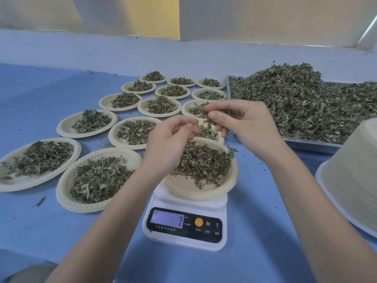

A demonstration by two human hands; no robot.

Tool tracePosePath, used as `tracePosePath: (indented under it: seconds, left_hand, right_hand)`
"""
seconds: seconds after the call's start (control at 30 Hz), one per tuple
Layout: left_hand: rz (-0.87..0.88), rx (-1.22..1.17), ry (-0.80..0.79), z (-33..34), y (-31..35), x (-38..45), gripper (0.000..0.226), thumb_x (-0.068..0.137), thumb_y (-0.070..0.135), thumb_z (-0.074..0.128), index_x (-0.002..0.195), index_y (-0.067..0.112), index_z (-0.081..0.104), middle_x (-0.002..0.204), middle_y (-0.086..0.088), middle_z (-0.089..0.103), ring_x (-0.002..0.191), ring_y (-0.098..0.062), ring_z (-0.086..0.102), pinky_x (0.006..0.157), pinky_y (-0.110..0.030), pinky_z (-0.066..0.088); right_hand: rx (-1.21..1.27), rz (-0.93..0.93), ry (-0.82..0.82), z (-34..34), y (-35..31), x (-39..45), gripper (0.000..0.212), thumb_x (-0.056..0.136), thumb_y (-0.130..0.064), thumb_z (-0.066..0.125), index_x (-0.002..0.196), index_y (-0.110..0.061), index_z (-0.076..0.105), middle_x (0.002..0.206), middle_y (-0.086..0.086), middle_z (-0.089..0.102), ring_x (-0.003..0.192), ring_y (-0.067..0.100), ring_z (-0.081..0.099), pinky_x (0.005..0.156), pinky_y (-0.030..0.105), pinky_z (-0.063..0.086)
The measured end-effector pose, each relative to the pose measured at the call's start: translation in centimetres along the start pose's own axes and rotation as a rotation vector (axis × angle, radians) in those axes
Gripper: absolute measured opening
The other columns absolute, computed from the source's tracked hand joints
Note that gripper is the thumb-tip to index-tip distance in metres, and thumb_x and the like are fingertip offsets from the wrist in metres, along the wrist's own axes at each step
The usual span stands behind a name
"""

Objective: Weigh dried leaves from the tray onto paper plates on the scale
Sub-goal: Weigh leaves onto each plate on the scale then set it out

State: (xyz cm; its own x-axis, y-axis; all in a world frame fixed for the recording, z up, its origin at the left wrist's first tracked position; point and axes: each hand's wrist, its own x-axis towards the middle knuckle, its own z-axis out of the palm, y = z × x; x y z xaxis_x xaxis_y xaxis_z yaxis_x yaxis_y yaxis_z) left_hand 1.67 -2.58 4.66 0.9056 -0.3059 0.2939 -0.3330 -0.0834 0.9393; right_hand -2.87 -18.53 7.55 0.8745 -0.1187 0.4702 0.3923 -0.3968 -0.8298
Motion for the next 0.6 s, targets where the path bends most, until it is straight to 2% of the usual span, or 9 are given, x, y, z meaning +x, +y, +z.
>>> tracePosePath:
  seconds: [0.1,0.2,0.27,0.33,0.37,0.4,0.47,0.5,0.6]
  left_hand:
    - [0.029,0.077,-0.054,1.5,1.2,1.8,0.021,0.092,0.015,0.051,0.094,0.028,0.067,0.087,0.011,0.071,0.088,-0.007,0.064,0.085,-0.031,0.051]
    - [0.1,0.255,-0.144,4.0,2.6,4.6,0.021,0.092,0.017,0.049,0.103,0.026,0.065,0.085,0.01,0.066,0.086,-0.013,0.061,0.08,-0.029,0.048]
    - [0.11,0.378,-0.21,5.6,3.0,6.6,0.027,0.092,0.018,0.048,0.115,0.024,0.061,0.09,0.004,0.065,0.086,-0.016,0.057,0.072,-0.028,0.042]
    - [0.098,0.488,-0.309,6.7,3.0,8.2,0.039,0.094,0.021,0.047,0.133,0.025,0.05,0.105,0.002,0.063,0.087,-0.014,0.055,0.066,-0.025,0.039]
    - [0.093,0.525,-0.341,7.0,2.9,8.7,0.044,0.094,0.022,0.046,0.139,0.026,0.044,0.112,0.004,0.06,0.086,-0.011,0.053,0.063,-0.023,0.038]
    - [0.091,0.541,-0.354,7.2,2.7,9.1,0.047,0.095,0.022,0.045,0.141,0.025,0.04,0.115,0.005,0.058,0.084,-0.009,0.052,0.062,-0.02,0.038]
    - [0.085,0.52,-0.353,7.2,2.4,9.4,0.047,0.095,0.022,0.046,0.142,0.024,0.041,0.114,0.006,0.057,0.085,-0.011,0.053,0.063,-0.021,0.038]
    - [0.078,0.506,-0.353,7.0,2.1,9.4,0.045,0.095,0.021,0.046,0.14,0.023,0.044,0.111,0.007,0.057,0.087,-0.013,0.054,0.064,-0.021,0.039]
    - [0.051,0.508,-0.351,5.8,1.1,9.0,0.04,0.095,0.019,0.046,0.135,0.024,0.048,0.12,0.005,0.056,0.101,-0.015,0.055,0.072,-0.026,0.041]
  right_hand:
    - [-0.032,0.013,0.05,-1.3,0.6,0.8,0.017,0.086,-0.004,0.066,0.091,-0.02,0.072,0.063,0.002,0.065,0.051,0.009,0.055,0.055,0.017,0.048]
    - [-0.126,0.014,0.071,-2.6,1.8,2.2,0.021,0.086,-0.008,0.068,0.088,-0.029,0.071,0.058,-0.007,0.065,0.048,0.006,0.057,0.058,0.018,0.048]
    - [-0.277,0.0,0.133,-4.0,3.1,3.5,0.02,0.086,-0.014,0.069,0.087,-0.034,0.071,0.053,-0.013,0.064,0.047,0.002,0.058,0.06,0.012,0.046]
    - [-0.529,0.013,0.172,-5.9,4.5,4.9,0.013,0.088,-0.021,0.067,0.094,-0.03,0.074,0.057,-0.019,0.064,0.051,0.0,0.058,0.059,0.004,0.04]
    - [-0.679,0.063,0.129,-6.7,5.2,5.6,0.016,0.09,-0.026,0.064,0.102,-0.029,0.073,0.071,-0.019,0.069,0.058,0.002,0.058,0.062,0.005,0.038]
    - [-0.835,0.159,0.012,-7.4,6.0,6.1,0.023,0.092,-0.034,0.06,0.114,-0.032,0.068,0.094,-0.013,0.072,0.072,0.005,0.059,0.07,0.01,0.039]
    - [-1.07,0.438,-0.327,-8.3,7.6,6.3,0.04,0.095,-0.051,0.045,0.134,-0.044,0.048,0.14,0.001,0.052,0.113,0.018,0.056,0.093,0.026,0.041]
    - [-1.095,0.537,-0.418,-8.4,8.1,6.1,0.044,0.095,-0.057,0.038,0.138,-0.049,0.039,0.151,0.006,0.036,0.131,0.024,0.044,0.103,0.033,0.037]
    - [-0.915,0.543,-0.37,-7.8,8.7,4.5,0.056,0.086,-0.073,0.029,0.139,-0.057,0.029,0.16,0.007,0.01,0.146,0.025,0.015,0.114,0.042,0.024]
